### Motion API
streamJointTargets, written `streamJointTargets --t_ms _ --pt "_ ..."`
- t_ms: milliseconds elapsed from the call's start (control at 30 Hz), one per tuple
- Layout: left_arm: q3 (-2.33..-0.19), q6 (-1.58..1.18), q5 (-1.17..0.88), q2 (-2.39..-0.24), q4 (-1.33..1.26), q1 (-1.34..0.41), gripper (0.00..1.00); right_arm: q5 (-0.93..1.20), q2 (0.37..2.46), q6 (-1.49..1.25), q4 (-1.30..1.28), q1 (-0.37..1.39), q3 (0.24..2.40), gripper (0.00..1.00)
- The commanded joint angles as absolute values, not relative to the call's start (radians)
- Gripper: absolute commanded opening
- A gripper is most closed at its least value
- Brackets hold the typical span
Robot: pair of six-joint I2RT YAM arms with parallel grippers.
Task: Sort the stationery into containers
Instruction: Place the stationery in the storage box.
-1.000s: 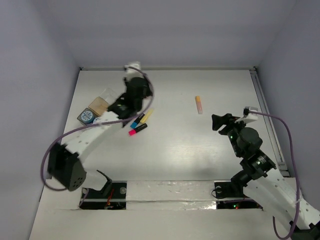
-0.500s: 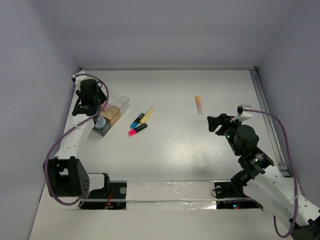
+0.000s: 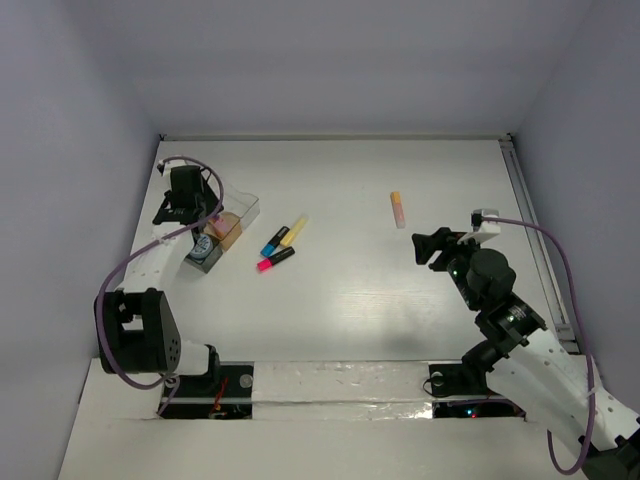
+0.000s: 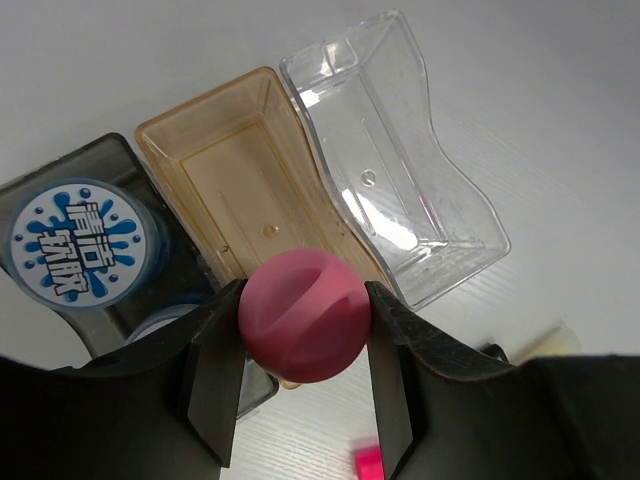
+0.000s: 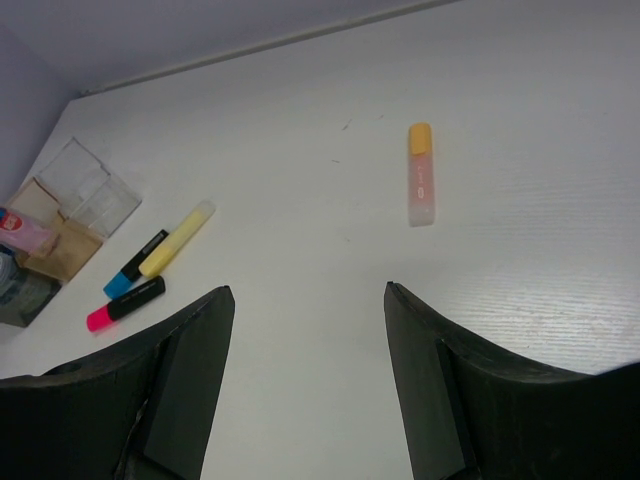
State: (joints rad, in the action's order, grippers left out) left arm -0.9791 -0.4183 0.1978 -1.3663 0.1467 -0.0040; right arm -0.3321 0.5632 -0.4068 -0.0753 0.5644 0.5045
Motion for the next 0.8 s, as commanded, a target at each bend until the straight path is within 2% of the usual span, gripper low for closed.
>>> streamJointTargets --t_ms 0,133,233,267,300,333,367,400,500,567,667,700,767 --pt "-0.991 -0.439 0.164 -1.384 0.091 0.012 0.13 -0.321 0.557 -0.390 -0.037 0.572 0.551 0.68" --pt "-0.999 -0.443 0.147 -1.437 0.109 0.012 0.15 -0.318 0.561 -0.390 -0.037 0.572 0.552 0.68" --pt "-1.008 -0.439 0.188 -1.453 0.127 0.012 0.41 -0.316 0.563 -0.390 -0.037 0.572 0.552 0.68" --pt "-1.012 -0.437 0.207 -1.456 0.132 0.012 0.52 -0.316 0.561 -0.390 -0.035 0.572 0.554 0.68" --pt "-1.014 -0.431 0.222 -1.459 0.136 0.012 0.68 -0.316 0.561 -0.390 -0.035 0.572 0.552 0.68" --pt "-1.017 -0.426 0.257 -1.460 0.149 0.012 0.73 -0.316 0.563 -0.390 -0.034 0.572 0.552 0.68" --pt "-1.025 -0.425 0.274 -1.463 0.155 0.012 0.83 -0.316 0.563 -0.390 -0.034 0.572 0.551 0.68" --pt "-1.028 -0.422 0.288 -1.463 0.161 0.012 0.88 -0.313 0.564 -0.390 -0.034 0.572 0.551 0.68" --pt "-1.034 -0.419 0.331 -1.450 0.169 0.012 0.91 -0.301 0.583 -0.388 -0.031 0.572 0.554 0.67" --pt "-1.034 -0.419 0.370 -1.414 0.166 0.012 0.91 -0.279 0.609 -0.385 -0.029 0.572 0.558 0.61" --pt "-1.022 -0.410 0.377 -1.321 0.144 0.012 0.91 -0.270 0.653 -0.380 -0.031 0.572 0.568 0.31" --pt "-1.017 -0.408 0.380 -1.292 0.141 0.000 0.90 -0.270 0.667 -0.380 -0.031 0.572 0.569 0.18" --pt "-1.008 -0.396 0.405 -1.208 0.133 -0.044 0.90 -0.265 0.707 -0.377 -0.028 0.572 0.575 0.12"
